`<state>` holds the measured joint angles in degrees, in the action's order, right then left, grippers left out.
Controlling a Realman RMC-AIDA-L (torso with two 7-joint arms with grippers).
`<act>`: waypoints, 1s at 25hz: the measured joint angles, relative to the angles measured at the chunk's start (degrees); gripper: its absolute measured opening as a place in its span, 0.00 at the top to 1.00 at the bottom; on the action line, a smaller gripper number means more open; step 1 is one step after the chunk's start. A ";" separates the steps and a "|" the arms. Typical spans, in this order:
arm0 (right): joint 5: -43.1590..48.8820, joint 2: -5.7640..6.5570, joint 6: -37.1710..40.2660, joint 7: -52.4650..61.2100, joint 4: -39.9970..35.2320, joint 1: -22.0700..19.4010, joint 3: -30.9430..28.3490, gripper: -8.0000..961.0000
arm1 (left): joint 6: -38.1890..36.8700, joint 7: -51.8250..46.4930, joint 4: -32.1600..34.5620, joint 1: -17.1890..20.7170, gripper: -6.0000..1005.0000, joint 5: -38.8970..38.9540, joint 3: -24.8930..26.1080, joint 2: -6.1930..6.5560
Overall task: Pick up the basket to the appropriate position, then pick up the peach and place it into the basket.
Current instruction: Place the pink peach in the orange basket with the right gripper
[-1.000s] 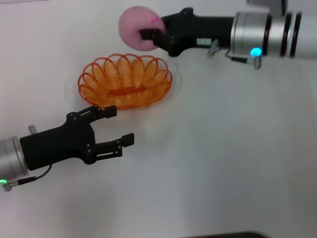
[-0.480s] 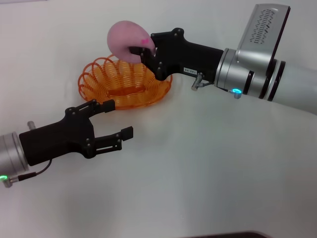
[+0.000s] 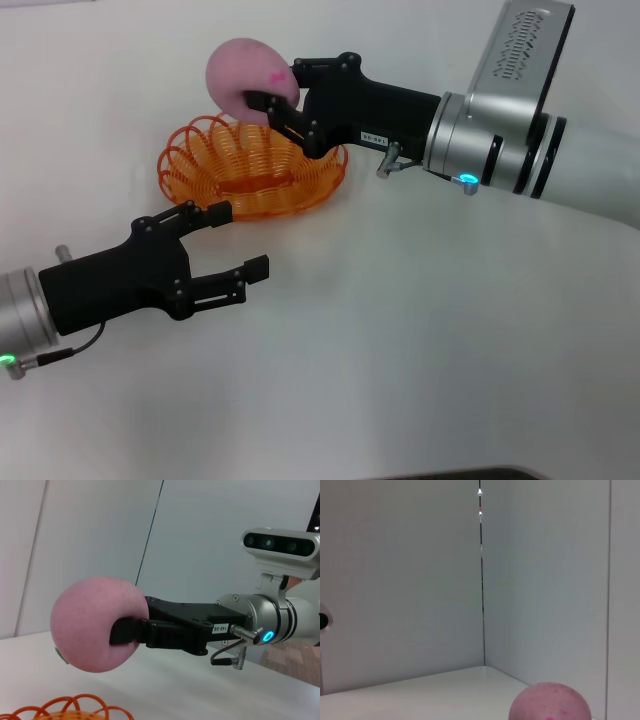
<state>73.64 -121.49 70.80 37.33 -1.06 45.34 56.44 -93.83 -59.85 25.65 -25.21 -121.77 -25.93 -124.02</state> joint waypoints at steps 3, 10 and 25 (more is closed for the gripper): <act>-0.03 -0.03 -0.26 0.08 0.43 0.50 -0.09 0.76 | 0.04 0.00 -0.25 0.07 0.13 0.00 0.00 0.00; -0.07 0.00 -0.56 0.50 0.62 0.83 -0.12 0.53 | 0.52 0.00 -0.69 0.16 0.13 0.00 -0.13 0.00; -0.08 -0.06 -0.22 0.49 1.20 0.73 -0.11 0.00 | 0.59 0.08 -0.69 0.31 0.13 -0.05 -0.16 0.00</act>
<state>73.56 -121.55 70.58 37.82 0.14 46.07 56.34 -93.24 -59.77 24.96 -24.91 -121.82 -26.09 -124.02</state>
